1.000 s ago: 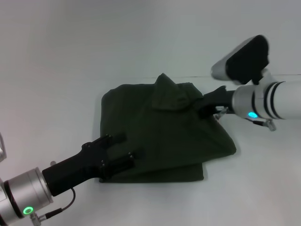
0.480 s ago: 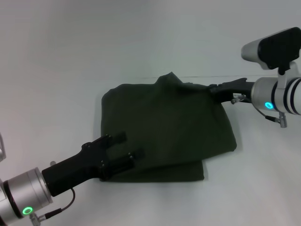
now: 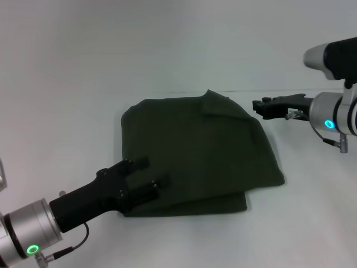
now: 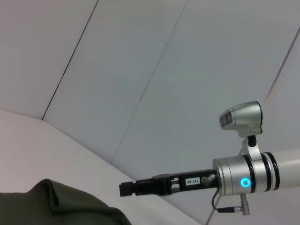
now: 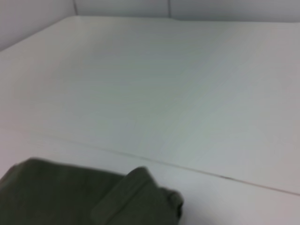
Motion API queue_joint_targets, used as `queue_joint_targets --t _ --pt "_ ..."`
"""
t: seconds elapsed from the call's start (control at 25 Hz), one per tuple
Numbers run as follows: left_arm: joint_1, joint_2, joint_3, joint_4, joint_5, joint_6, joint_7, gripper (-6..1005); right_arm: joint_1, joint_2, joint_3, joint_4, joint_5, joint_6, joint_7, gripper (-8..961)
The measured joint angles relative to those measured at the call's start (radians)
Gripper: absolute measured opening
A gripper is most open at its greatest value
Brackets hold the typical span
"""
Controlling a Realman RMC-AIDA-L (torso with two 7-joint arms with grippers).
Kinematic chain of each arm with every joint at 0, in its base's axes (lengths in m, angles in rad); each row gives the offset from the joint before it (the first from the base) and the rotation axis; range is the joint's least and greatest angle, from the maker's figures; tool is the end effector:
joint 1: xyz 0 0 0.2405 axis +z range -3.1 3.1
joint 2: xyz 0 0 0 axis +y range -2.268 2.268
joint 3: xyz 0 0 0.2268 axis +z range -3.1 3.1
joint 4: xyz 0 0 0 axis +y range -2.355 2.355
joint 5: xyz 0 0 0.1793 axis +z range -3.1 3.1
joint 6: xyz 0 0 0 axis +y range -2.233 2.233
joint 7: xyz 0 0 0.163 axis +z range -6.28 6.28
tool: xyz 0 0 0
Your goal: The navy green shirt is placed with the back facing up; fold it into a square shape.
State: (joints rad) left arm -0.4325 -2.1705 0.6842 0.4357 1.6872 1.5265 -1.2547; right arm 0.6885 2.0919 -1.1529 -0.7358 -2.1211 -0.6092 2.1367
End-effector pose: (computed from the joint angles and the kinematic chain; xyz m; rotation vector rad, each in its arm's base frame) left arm -0.2059 0.2760 -0.0324 -2.4257 -0.8590 -1.1516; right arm 0.2069 0.4179 -0.0060 -2.1268 0.9423 0.2786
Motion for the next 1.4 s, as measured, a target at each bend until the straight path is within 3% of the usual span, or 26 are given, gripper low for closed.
queue_joint_targets --t 0.24,0.44,0.64,1.16,1.4 --pt "-0.001 0.001 -0.007 0.002 -0.002 -0.001 0.000 874 -0.005 -0.003 0.078 0.009 0.048 0.020 -0.005 260" --pt "-0.001 0.003 -0.019 0.000 0.002 -0.002 0.001 874 0.005 -0.003 0.077 0.000 0.053 -0.020 -0.049 371" --pt "-0.001 0.003 -0.024 0.000 0.002 -0.003 0.003 875 0.036 0.001 0.028 0.028 0.053 -0.021 -0.091 579" --pt "0.000 0.003 -0.025 0.000 -0.001 -0.005 0.003 874 0.106 0.005 -0.244 0.109 0.047 0.152 -0.118 578" --pt "0.000 0.003 -0.032 0.000 -0.002 -0.007 0.003 875 0.111 0.005 -0.313 0.118 0.046 0.219 -0.118 577"
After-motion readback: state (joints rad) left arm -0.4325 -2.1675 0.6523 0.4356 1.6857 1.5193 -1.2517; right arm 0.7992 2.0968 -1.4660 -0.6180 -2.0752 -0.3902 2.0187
